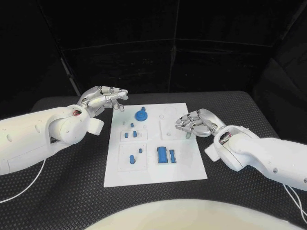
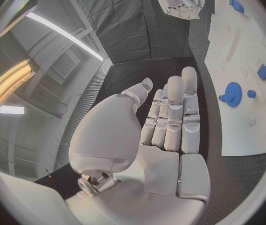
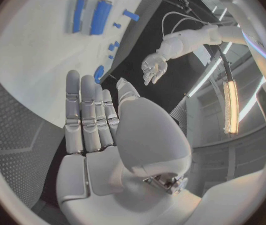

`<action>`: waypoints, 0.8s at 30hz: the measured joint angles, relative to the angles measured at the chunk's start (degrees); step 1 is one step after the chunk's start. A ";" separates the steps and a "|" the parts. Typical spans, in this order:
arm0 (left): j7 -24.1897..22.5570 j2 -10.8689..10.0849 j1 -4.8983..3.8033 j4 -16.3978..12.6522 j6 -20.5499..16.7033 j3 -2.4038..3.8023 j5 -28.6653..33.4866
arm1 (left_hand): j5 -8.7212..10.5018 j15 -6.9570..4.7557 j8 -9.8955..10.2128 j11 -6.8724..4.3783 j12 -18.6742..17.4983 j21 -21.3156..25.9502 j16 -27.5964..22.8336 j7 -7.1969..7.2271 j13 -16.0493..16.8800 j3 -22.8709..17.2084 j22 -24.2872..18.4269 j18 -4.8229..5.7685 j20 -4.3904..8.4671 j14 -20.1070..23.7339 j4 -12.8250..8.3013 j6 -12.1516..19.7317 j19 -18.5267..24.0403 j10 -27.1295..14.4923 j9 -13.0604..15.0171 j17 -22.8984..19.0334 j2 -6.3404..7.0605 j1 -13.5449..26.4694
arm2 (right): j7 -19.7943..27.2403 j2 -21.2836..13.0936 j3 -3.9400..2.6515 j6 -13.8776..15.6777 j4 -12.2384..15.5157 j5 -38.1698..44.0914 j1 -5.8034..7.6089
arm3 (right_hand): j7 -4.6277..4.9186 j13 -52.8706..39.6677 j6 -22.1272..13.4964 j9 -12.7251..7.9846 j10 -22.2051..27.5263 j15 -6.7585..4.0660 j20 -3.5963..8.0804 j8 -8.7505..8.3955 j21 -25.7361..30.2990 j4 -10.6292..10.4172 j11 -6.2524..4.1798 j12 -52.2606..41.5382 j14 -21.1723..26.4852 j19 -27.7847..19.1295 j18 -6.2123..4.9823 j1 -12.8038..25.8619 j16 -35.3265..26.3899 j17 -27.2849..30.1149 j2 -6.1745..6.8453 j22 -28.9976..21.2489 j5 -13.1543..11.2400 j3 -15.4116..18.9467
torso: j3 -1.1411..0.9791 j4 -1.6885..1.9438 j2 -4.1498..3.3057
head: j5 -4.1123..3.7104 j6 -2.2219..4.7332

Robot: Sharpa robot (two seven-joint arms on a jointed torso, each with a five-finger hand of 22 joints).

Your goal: Assemble the parts on the task board

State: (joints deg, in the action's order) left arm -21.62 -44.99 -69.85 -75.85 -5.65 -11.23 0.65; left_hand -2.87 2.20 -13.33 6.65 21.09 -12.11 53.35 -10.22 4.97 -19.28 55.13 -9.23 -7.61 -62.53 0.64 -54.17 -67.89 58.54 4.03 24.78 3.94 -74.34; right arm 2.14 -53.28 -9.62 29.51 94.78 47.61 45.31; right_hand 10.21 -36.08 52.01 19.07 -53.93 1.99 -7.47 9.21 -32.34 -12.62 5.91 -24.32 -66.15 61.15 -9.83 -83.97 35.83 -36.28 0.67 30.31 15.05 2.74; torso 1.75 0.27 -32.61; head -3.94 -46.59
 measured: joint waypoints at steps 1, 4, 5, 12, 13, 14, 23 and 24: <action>-0.15 0.15 0.05 0.21 -0.10 0.00 0.05 | 0.00 0.22 0.00 0.00 -0.02 1.11 -1.65 0.00 -0.16 0.09 -0.72 0.00 -0.20 1.67 0.09 0.00 1.55 0.00 -0.04 -0.78 -0.01 -0.01 | 0.55 0.22 0.00 -0.09 -0.39 -0.79 0.14 | 0.30 1.74 -0.01 -0.24 0.04 0.25 -0.23 -0.18 1.21 0.00 0.04 1.37 0.25 0.04 0.00 -0.36 -1.38 0.87 -0.04 -0.92 -0.41 0.00 | 0.05 0.03 0.19 | -0.10 0.33; -1.86 1.51 0.62 2.19 -1.25 0.01 0.73 | 0.00 1.77 0.51 0.63 -1.31 6.30 -10.37 -0.45 -1.06 0.14 -4.66 -0.01 -1.58 7.27 0.14 0.45 8.33 -0.62 -0.28 -4.92 -0.46 -0.46 | 5.66 2.95 -0.01 -1.18 -5.09 -8.32 1.68 | 0.87 9.45 -0.10 -1.91 -0.66 1.42 -1.41 -1.21 7.07 0.00 1.09 6.71 2.50 -1.07 0.00 -1.47 -8.33 5.47 -0.50 -5.17 -1.85 0.00 | 0.35 0.18 1.08 | -0.41 1.95; -2.36 1.83 0.80 2.72 -1.58 0.02 0.97 | 0.00 2.54 1.09 1.06 -2.15 7.64 -14.11 -0.78 -1.25 0.23 -6.42 -0.02 -2.29 8.92 0.25 0.77 10.93 -1.06 -0.31 -6.65 -0.45 -0.46 | 7.04 3.82 -0.05 -1.53 -6.56 -10.27 2.14 | 0.90 11.33 -0.07 -2.51 -1.07 1.76 -2.00 -1.63 8.78 0.00 1.50 7.75 3.60 -1.65 0.00 -1.72 -10.39 6.94 -0.74 -6.36 -1.86 0.00 | 0.43 0.20 1.37 | -0.42 2.34; -5.45 3.83 1.43 6.29 -3.97 0.05 2.89 | -0.27 6.55 4.58 3.58 -8.37 8.62 -33.84 -2.27 -1.34 1.74 -20.26 -0.03 -7.27 11.42 0.76 2.68 27.24 -3.99 -0.31 -15.76 -1.06 -1.07 | 15.36 10.15 -0.25 -3.91 -17.58 -20.52 4.49 | 1.07 24.67 1.78 -7.80 -4.85 3.71 -4.18 -5.45 19.36 1.57 2.48 15.13 5.14 -2.31 0.01 -2.82 -24.96 19.02 -0.93 -14.42 -2.21 -0.44 | 0.92 0.44 2.77 | -0.39 6.95; -5.89 4.46 1.54 7.13 -4.39 0.06 3.23 | -0.27 6.64 4.90 3.62 -8.97 8.61 -35.57 -2.27 -1.35 2.13 -21.72 -0.02 -7.87 11.33 0.80 2.68 28.26 -4.03 -0.31 -16.50 -1.21 -1.21 | 16.32 11.16 -0.25 -4.33 -19.38 -21.61 4.66 | 1.13 26.04 1.85 -8.49 -5.44 3.94 -4.35 -5.45 20.46 1.80 2.53 15.90 4.91 -2.15 0.01 -2.82 -26.40 20.40 -0.93 -15.35 -2.21 -0.39 | 0.95 0.50 2.87 | -0.37 7.42; -6.20 4.98 1.64 7.75 -4.71 0.06 3.49 | -0.27 6.83 5.20 3.90 -9.58 8.61 -37.03 -2.27 -1.39 2.57 -22.96 -0.29 -8.35 11.52 0.75 2.68 29.10 -4.31 -0.31 -17.08 -1.21 -1.21 | 16.96 11.87 -0.26 -4.64 -20.59 -22.32 4.76 | 1.37 27.31 2.09 -9.20 -6.02 4.08 -4.56 -5.45 21.54 2.06 2.50 16.61 4.78 -1.93 0.02 -2.81 -27.72 21.76 -0.93 -16.24 -2.43 -0.26 | 0.96 0.57 2.98 | -0.27 8.00; -8.71 8.49 2.46 12.19 -7.75 0.10 5.72 | -0.27 8.16 8.56 4.83 -15.21 8.61 -45.00 -0.31 -1.39 5.21 -33.27 -1.01 -9.07 11.01 0.44 1.94 36.14 -4.80 -0.30 -19.89 -2.08 -1.54 | 21.04 17.20 -0.39 -7.36 -28.36 -27.14 5.10 | 1.26 32.38 2.37 -13.03 -6.89 5.35 -5.38 -5.45 26.92 3.97 3.20 20.39 5.91 -1.52 0.02 -1.17 -32.19 28.90 -2.20 -20.90 -2.51 0.61 | 0.75 0.87 3.20 | 0.81 10.71; -8.95 8.75 2.56 12.50 -8.08 0.12 5.96 | -0.27 8.16 8.71 4.83 -15.56 8.61 -45.36 -0.31 -1.39 5.36 -33.60 -1.01 -9.07 11.01 0.29 1.95 36.14 -4.80 -0.30 -20.00 -2.08 -1.54 | 21.35 17.67 -0.40 -7.62 -28.94 -27.49 5.13 | 1.26 32.46 2.37 -13.22 -6.89 5.50 -5.45 -5.45 27.18 4.04 3.20 20.40 6.07 -1.45 0.02 -0.95 -32.19 29.19 -2.26 -21.11 -2.51 0.69 | 0.72 0.87 3.18 | 0.83 10.76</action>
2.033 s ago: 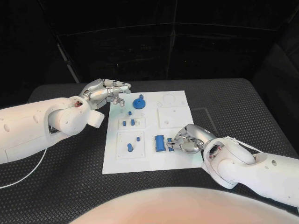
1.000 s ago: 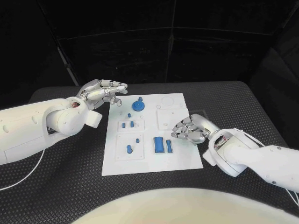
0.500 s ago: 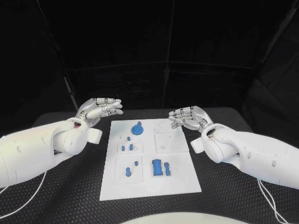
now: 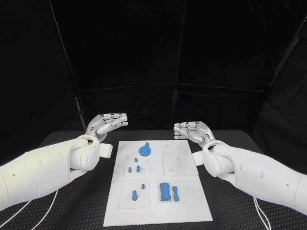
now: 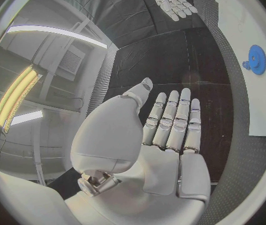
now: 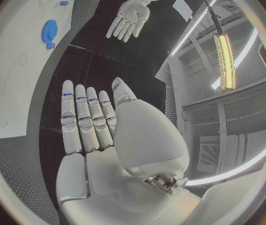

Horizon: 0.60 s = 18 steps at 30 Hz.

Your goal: Assemble the parts on the task board

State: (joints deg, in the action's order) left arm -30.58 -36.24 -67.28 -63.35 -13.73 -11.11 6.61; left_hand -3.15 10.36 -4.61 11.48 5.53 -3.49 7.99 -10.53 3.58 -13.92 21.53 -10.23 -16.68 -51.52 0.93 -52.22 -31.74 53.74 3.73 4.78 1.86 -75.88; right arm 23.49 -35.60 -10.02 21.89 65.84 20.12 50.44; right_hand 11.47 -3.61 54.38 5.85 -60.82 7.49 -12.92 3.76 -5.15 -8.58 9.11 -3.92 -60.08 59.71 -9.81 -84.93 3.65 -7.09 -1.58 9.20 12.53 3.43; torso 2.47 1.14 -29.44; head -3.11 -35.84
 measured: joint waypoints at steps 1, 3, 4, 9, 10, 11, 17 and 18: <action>0.02 0.01 0.03 -0.04 -0.02 0.00 0.01 | 0.25 -0.04 0.48 0.11 -0.59 0.34 -0.30 0.36 -0.23 0.51 -0.61 0.00 0.42 0.73 0.02 0.95 0.58 -1.02 -0.24 -0.39 -0.54 1.36 | 0.00 0.04 0.01 -0.01 0.07 -0.01 -0.01 | -0.13 0.24 -1.12 -0.20 0.87 -0.04 -0.08 -0.32 0.37 0.31 -0.03 0.34 1.22 -1.02 0.00 1.78 -0.25 0.29 0.07 -0.27 -0.23 -0.31 | -0.02 0.00 -0.01 | 0.01 0.02; 0.10 -0.10 0.07 -0.19 -0.04 0.00 0.00 | 1.01 -0.83 1.52 -0.73 -1.84 1.18 -0.91 1.08 -1.07 1.55 -2.19 0.32 1.54 4.47 -0.22 4.73 2.93 -4.88 -1.12 -1.49 -1.00 6.93 | -0.05 -0.14 0.15 0.03 0.28 -0.01 -0.01 | -0.89 1.04 -4.94 -1.22 5.17 -0.61 0.81 -1.18 1.57 1.01 -0.66 1.29 5.41 -5.17 0.00 7.80 -1.13 0.81 0.45 -0.93 -1.16 -1.01 | -0.03 -0.01 -0.01 | 0.05 0.02; 0.14 -0.21 0.14 -0.37 -0.07 0.06 -0.01 | 1.39 -1.25 2.01 -1.19 -2.45 1.58 -1.22 1.49 -1.47 2.10 -3.03 1.01 2.16 6.50 -0.31 6.77 4.13 -6.98 -1.53 -2.00 -1.15 9.91 | -0.08 -0.31 0.27 0.08 0.49 -0.02 0.00 | -1.34 1.46 -7.16 -1.94 7.65 -0.93 1.35 -1.64 2.17 1.38 -1.03 1.72 7.84 -7.59 0.00 11.25 -1.56 1.10 0.65 -1.29 -1.68 -1.38 | -0.06 -0.01 -0.03 | 0.13 0.04; 0.32 -1.22 0.93 -3.19 -1.29 1.52 -0.20 | 2.29 -2.95 3.47 -3.12 -4.20 2.50 -2.50 3.19 -2.65 4.29 -6.46 2.29 4.90 14.89 -0.65 15.24 9.26 -15.69 -2.76 -3.56 -1.56 22.20 | -0.11 -1.71 1.81 1.22 3.68 -0.97 1.50 | -3.24 2.70 -16.06 -4.16 17.68 -2.36 3.54 -2.66 3.88 2.62 -2.56 2.83 17.72 -17.44 1.40 25.10 -2.52 3.38 1.15 -2.79 -3.73 -2.63 | -0.76 -0.35 -0.54 | 1.41 0.67; 0.34 -1.46 1.16 -4.05 -1.74 1.90 -0.27 | 2.44 -3.24 3.48 -3.43 -4.37 2.67 -2.83 3.46 -2.80 4.69 -7.06 2.29 5.33 16.32 -0.71 16.68 10.16 -17.17 -2.91 -3.74 -1.60 24.29 | -0.04 -2.07 2.26 1.64 4.71 -1.34 1.93 | -3.55 2.82 -17.54 -4.41 19.35 -2.97 3.90 -2.85 4.01 2.83 -2.82 2.94 19.34 -19.07 1.84 27.41 -2.76 3.92 1.22 -3.03 -4.06 -2.83 | -0.97 -0.44 -0.68 | 1.70 0.83; 0.37 -1.74 1.43 -5.03 -2.30 2.31 -0.37 | 2.45 -3.53 3.64 -3.78 -4.43 2.67 -3.47 3.76 -2.92 5.03 -7.66 2.32 5.80 17.78 -0.73 18.16 11.05 -18.68 -3.03 -3.92 -1.64 26.43 | 0.06 -2.49 2.78 2.17 5.85 -1.81 2.37 | -3.88 2.95 -19.06 -4.63 21.05 -3.59 4.26 -2.95 4.02 3.00 -3.07 3.16 21.03 -20.73 2.28 29.77 -2.87 4.40 1.27 -3.29 -4.41 -3.00 | -1.20 -0.55 -0.83 | 1.99 0.97; 0.60 -4.54 3.81 -13.63 -8.83 6.11 -1.46 | 2.71 -5.29 4.16 -5.45 -4.87 2.98 -6.25 5.51 -3.31 6.90 -10.64 4.02 8.14 25.06 -0.88 25.49 15.51 -26.26 -3.45 -4.44 -1.79 37.11 | 1.30 -5.98 6.87 8.01 15.29 -7.15 6.15 | -5.51 3.33 -26.68 -5.40 29.64 -6.03 6.14 -3.32 4.51 6.25 -5.65 3.50 29.45 -29.15 3.18 41.64 -3.16 6.09 1.47 -6.16 -6.19 -3.23 | -2.15 -0.99 -1.50 | 3.02 1.42; 0.64 -5.02 4.22 -15.14 -10.16 6.72 -1.68 | 2.71 -5.92 4.16 -5.72 -5.09 2.97 -6.52 6.09 -3.34 7.16 -11.07 4.04 8.50 26.08 -0.93 26.55 16.13 -27.32 -3.48 -4.49 -1.81 38.62 | 1.58 -6.46 7.34 9.09 16.63 -8.16 6.73 | -5.74 3.36 -27.71 -5.45 30.76 -6.22 6.38 -3.32 4.54 6.57 -6.10 3.51 30.57 -30.25 3.18 43.22 -3.16 6.23 1.50 -6.58 -6.40 -3.24 | -2.21 -1.02 -1.55 | 3.04 1.44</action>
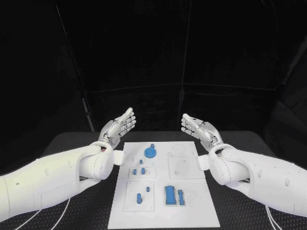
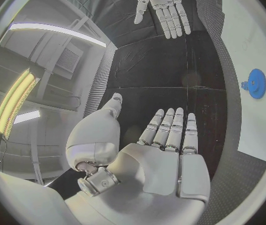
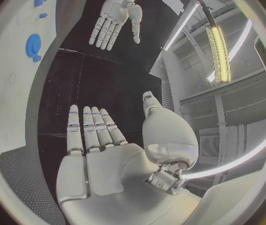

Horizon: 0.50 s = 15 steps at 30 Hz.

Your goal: Assemble the parts on the task board

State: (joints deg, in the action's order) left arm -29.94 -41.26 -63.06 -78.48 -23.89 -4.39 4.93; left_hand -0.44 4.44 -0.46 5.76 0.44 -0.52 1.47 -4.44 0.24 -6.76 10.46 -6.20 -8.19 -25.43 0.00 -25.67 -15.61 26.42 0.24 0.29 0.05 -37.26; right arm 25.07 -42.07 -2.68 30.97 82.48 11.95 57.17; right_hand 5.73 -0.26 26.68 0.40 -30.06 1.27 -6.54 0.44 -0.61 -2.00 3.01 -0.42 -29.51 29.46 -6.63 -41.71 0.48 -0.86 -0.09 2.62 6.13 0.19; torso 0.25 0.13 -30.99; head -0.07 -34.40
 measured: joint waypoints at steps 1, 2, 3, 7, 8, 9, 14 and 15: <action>0.03 -0.44 0.39 -1.42 -1.38 0.55 -0.24 | 0.00 -0.66 0.00 -0.23 -0.01 0.00 -0.21 0.66 -0.02 0.23 -0.45 0.01 0.45 1.11 0.10 1.15 0.58 -1.19 -0.03 -0.04 -0.01 1.63 | 0.27 -0.41 0.39 1.07 1.17 -0.98 0.49 | -0.40 0.04 -1.17 -0.06 1.30 -0.21 0.30 0.00 0.21 0.35 -0.48 0.00 1.30 -1.29 0.11 1.84 0.00 0.14 0.02 -0.44 -0.27 -0.04 | -0.05 -0.02 -0.04 | 0.02 0.01; 0.06 -0.83 0.75 -2.75 -2.76 1.04 -0.49 | 0.00 -1.36 0.00 -0.99 -0.01 0.12 -0.37 1.35 -0.04 0.59 -0.97 0.02 0.82 2.36 0.08 2.36 1.39 -2.39 -0.06 -0.09 -0.02 3.44 | 0.58 -0.74 0.79 2.14 2.21 -1.94 0.94 | -1.19 0.07 -2.42 -0.14 2.82 -0.41 0.61 0.00 0.23 0.53 -0.98 0.00 2.73 -2.73 0.91 3.85 0.00 0.29 0.02 -0.86 -0.53 -0.20 | -0.10 -0.04 -0.08 | 0.05 0.02; 0.10 -1.30 1.20 -4.37 -4.57 1.66 -0.82 | 0.00 -1.80 0.00 -1.63 -0.01 0.24 -0.41 1.81 -0.06 0.76 -1.35 0.10 1.08 3.35 -0.02 3.31 2.00 -3.40 -0.07 -0.09 -0.02 4.82 | 0.94 -1.25 1.36 3.50 3.56 -3.21 1.47 | -1.77 0.09 -3.38 -0.15 3.83 -0.55 0.87 0.00 0.23 0.70 -1.33 0.00 3.72 -3.72 0.89 5.30 0.00 0.36 0.03 -1.11 -1.02 -0.06 | -0.13 -0.06 -0.10 | 0.06 0.02; 0.19 -2.35 2.09 -7.90 -9.26 3.07 -1.72 | 0.00 -2.93 0.00 -3.42 -0.01 0.24 -0.82 3.00 -0.11 2.46 -2.61 1.95 2.17 6.35 0.05 6.38 3.74 -6.60 -0.13 -0.15 -0.04 9.26 | 1.85 -2.20 2.34 6.81 6.07 -6.27 2.40 | -3.52 0.13 -6.55 -0.23 7.42 -0.86 2.80 0.00 0.23 1.11 -2.07 0.00 7.28 -7.19 1.45 10.26 -0.21 0.58 0.04 -1.80 -3.14 -0.11 | -0.20 -0.09 -0.15 | 0.07 0.03; 0.22 -2.66 2.34 -8.86 -10.77 3.45 -2.03 | 0.05 -3.21 0.07 -3.76 -0.01 0.24 -0.82 3.20 -0.12 3.04 -2.90 2.74 2.48 7.07 0.01 7.17 4.15 -7.36 -0.14 -0.17 -0.04 10.36 | 2.14 -2.41 2.55 7.80 6.63 -7.22 2.61 | -3.84 0.14 -7.32 -0.25 8.27 -0.91 3.39 0.00 0.23 1.16 -2.20 0.00 8.13 -8.01 2.27 11.49 -0.21 0.62 0.05 -1.91 -3.57 -0.07 | -0.21 -0.10 -0.15 | 0.07 0.03; 0.24 -2.87 2.50 -9.48 -11.84 3.68 -2.24 | 0.22 -3.35 0.22 -4.07 -0.01 0.24 -0.82 3.38 -0.13 3.56 -3.21 3.14 2.69 7.79 0.05 7.84 4.67 -8.09 -0.15 -0.18 -0.04 11.41 | 2.34 -2.50 2.63 8.45 6.93 -7.82 2.71 | -4.13 0.15 -8.06 -0.27 9.09 -0.95 3.81 -0.03 0.23 1.30 -2.30 0.00 8.99 -8.87 2.76 12.66 -0.21 0.62 0.07 -2.02 -3.95 -0.21 | -0.22 -0.11 -0.16 | 0.07 0.03; 0.33 -3.39 2.95 -11.21 -16.10 4.27 -3.15 | 0.22 -3.95 0.23 -5.02 -0.17 0.24 -1.08 3.94 -0.17 5.33 -4.53 4.08 5.31 11.05 -0.02 11.15 6.86 -11.49 -0.17 -0.20 -0.06 16.18 | 3.08 -2.61 2.71 10.61 7.29 -9.86 2.85 | -5.02 0.18 -11.47 -0.32 12.93 -1.16 5.29 -0.22 0.23 1.48 -2.69 0.12 12.70 -12.65 4.48 17.94 -0.21 0.73 0.07 -2.35 -5.11 -0.08 | -0.24 -0.12 -0.19 | 0.08 0.03; 0.34 -3.39 2.96 -11.27 -16.57 4.27 -3.27 | 0.22 -4.06 0.23 -5.16 -0.21 0.24 -1.08 4.04 -0.18 5.35 -4.85 4.52 5.82 11.77 0.02 11.89 7.37 -12.24 -0.17 -0.20 -0.06 17.24 | 3.16 -2.61 2.71 10.85 7.29 -10.10 2.85 | -5.13 0.19 -12.25 -0.33 13.74 -1.17 5.55 -0.22 0.23 1.48 -2.71 0.21 13.50 -13.50 4.47 19.13 -0.21 0.73 0.07 -2.38 -5.11 -0.08 | -0.24 -0.12 -0.19 | 0.08 0.03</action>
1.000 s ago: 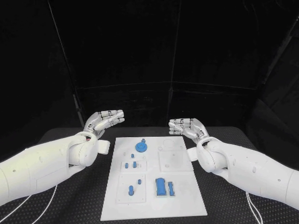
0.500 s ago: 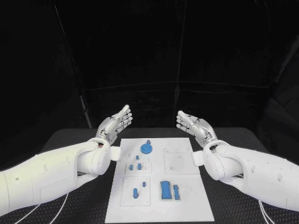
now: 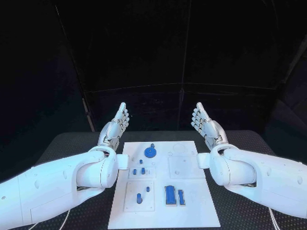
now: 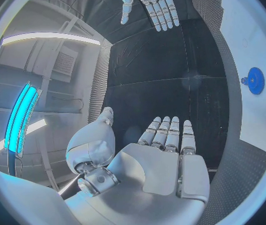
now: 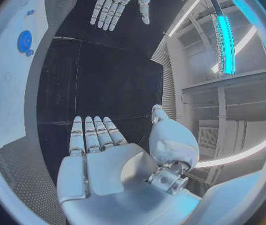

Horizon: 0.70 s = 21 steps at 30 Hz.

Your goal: Assemble the parts on the task board

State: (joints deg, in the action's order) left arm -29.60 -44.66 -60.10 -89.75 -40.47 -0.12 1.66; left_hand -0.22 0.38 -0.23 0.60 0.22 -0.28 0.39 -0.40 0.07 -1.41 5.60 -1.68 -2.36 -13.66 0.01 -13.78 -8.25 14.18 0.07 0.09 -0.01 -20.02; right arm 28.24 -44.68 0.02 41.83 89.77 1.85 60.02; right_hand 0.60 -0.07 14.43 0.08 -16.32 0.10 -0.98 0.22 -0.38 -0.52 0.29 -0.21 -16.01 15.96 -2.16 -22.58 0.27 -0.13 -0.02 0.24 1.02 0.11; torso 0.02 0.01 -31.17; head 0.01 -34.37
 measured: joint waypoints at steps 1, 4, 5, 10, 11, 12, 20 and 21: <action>0.02 -0.01 0.02 -0.04 -0.55 0.01 -0.13 | 0.00 -0.01 0.00 -0.07 0.00 0.00 0.00 0.07 0.00 0.31 -0.24 0.41 0.25 0.41 -0.01 0.40 0.24 -0.43 0.00 0.00 0.00 0.58 | 0.10 0.00 0.00 0.30 0.01 -0.28 0.00 | -0.09 0.00 -0.50 0.00 0.56 0.00 0.15 0.00 0.00 0.03 -0.11 0.00 0.60 -0.53 0.01 0.77 0.00 0.00 0.00 0.00 -0.18 -0.03 | -0.01 0.00 0.00 | 0.00 0.00; 0.06 -0.02 0.02 -0.06 -1.42 0.02 -0.36 | 0.00 -0.21 0.00 -0.32 0.00 0.00 0.00 0.23 0.00 0.45 -2.25 0.46 1.21 2.11 -0.01 2.12 1.21 -2.19 0.00 0.00 -0.01 3.10 | 0.29 -0.01 0.00 0.81 0.02 -0.77 0.00 | -0.28 0.00 -2.12 0.00 2.46 -0.09 0.45 0.00 0.00 0.15 -0.18 0.00 2.34 -2.30 0.88 3.29 0.00 0.00 0.01 -0.09 -0.33 -0.15 | -0.01 -0.01 0.00 | 0.00 0.00; 0.07 -0.02 0.02 -0.07 -1.72 0.02 -0.44 | 0.00 -0.19 0.00 -0.34 0.00 0.00 0.00 0.20 0.00 0.64 -2.60 0.46 1.36 2.44 -0.01 2.44 1.36 -2.52 0.00 0.00 0.00 3.55 | 0.35 -0.01 0.00 0.98 0.02 -0.94 0.00 | -0.33 0.00 -2.61 0.00 2.89 -0.05 0.57 0.00 0.00 0.15 -0.19 0.00 2.93 -2.84 0.89 4.07 0.00 0.00 0.01 -0.09 -0.39 -0.15 | -0.02 -0.01 0.00 | 0.00 0.00; 0.12 -0.03 0.03 -0.08 -2.53 0.02 -0.65 | 0.00 -0.35 0.00 -0.49 0.00 0.00 0.00 0.36 0.01 0.77 -4.37 0.46 1.89 4.69 -0.02 4.70 2.50 -4.81 0.01 0.01 0.00 6.81 | 0.52 -0.01 0.01 1.45 0.02 -1.43 0.00 | -0.47 0.00 -4.98 0.00 5.64 -0.07 0.79 0.00 0.00 0.15 -0.26 0.00 5.50 -5.46 0.88 7.72 0.00 0.07 0.00 -0.16 -0.66 -0.15 | -0.02 -0.02 -0.01 | 0.00 0.00; 0.13 -0.03 0.03 -0.08 -2.63 0.03 -0.67 | 0.00 -0.33 0.00 -0.51 0.00 0.00 0.00 0.36 0.01 0.77 -4.54 0.46 2.08 5.04 -0.02 5.07 2.70 -5.20 0.01 0.01 0.00 7.32 | 0.54 -0.01 0.01 1.51 0.02 -1.49 0.00 | -0.53 -0.01 -5.31 0.00 6.03 -0.08 0.79 0.00 0.00 0.15 -0.28 0.00 5.90 -5.87 0.87 8.30 0.00 0.07 0.00 -0.16 -0.66 -0.15 | -0.02 -0.02 -0.01 | 0.00 0.00; 0.13 -0.03 0.03 -0.08 -2.72 0.03 -0.70 | 0.00 -0.40 0.00 -0.50 0.00 0.00 0.00 0.31 0.01 0.99 -4.70 0.46 2.09 5.28 0.07 5.42 3.32 -5.62 0.01 0.00 0.01 7.85 | 0.56 -0.01 0.01 1.56 0.02 -1.54 0.00 | -0.53 -0.01 -5.68 0.00 6.45 -0.05 0.86 0.00 0.00 0.15 -0.30 0.00 6.34 -6.33 0.88 8.88 0.00 0.07 0.01 -0.16 -0.66 -0.16 | -0.02 -0.02 -0.01 | 0.00 0.00; 0.18 -0.03 0.03 -0.10 -3.18 0.03 -0.83 | 0.00 -0.42 0.00 -0.62 0.00 0.00 0.00 0.38 0.02 1.08 -5.38 0.96 2.34 8.33 -0.02 8.32 7.38 -8.64 0.02 -0.05 0.04 12.23 | 0.67 -0.01 0.01 1.84 0.03 -1.83 0.00 | -0.57 -0.02 -7.94 0.01 8.91 -0.15 0.98 0.00 0.00 0.15 -0.28 0.00 8.91 -8.93 1.77 12.69 0.00 0.06 0.02 -0.16 -0.66 -0.16 | -0.02 -0.02 -0.01 | 0.00 0.00; 0.18 -0.03 0.03 -0.10 -3.21 0.03 -0.85 | 0.00 -0.38 -0.01 -0.60 0.00 0.00 0.00 0.35 0.02 1.08 -5.44 1.35 2.35 10.04 -0.02 10.10 7.93 -10.43 0.02 -0.05 0.02 13.61 | 0.68 -0.01 0.01 1.86 0.03 -1.85 0.00 | -0.62 -0.01 -8.05 0.01 9.35 -0.08 0.94 0.00 0.00 0.15 -0.27 0.00 9.08 -9.15 1.77 12.91 0.00 0.06 0.19 -0.16 -0.66 -0.16 | -0.02 -0.02 -0.01 | 0.00 0.00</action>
State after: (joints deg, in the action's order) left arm -29.42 -44.69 -60.07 -89.85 -43.68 -0.09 0.82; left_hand -0.22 0.00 -0.24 0.00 0.22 -0.28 0.40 -0.05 0.09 -0.33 0.16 -0.33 -0.01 -3.63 -0.01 -3.69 -0.32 3.75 0.10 0.05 0.01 -6.40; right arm 28.92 -44.68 0.03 43.68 89.80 0.00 60.02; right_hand -0.01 -0.08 6.38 0.08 -6.97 0.02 -0.04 0.23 -0.39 -0.37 0.02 -0.21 -6.93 6.81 -0.38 -9.67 0.27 -0.07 0.18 0.09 0.37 -0.05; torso 0.00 -0.01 -31.18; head 0.01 -34.37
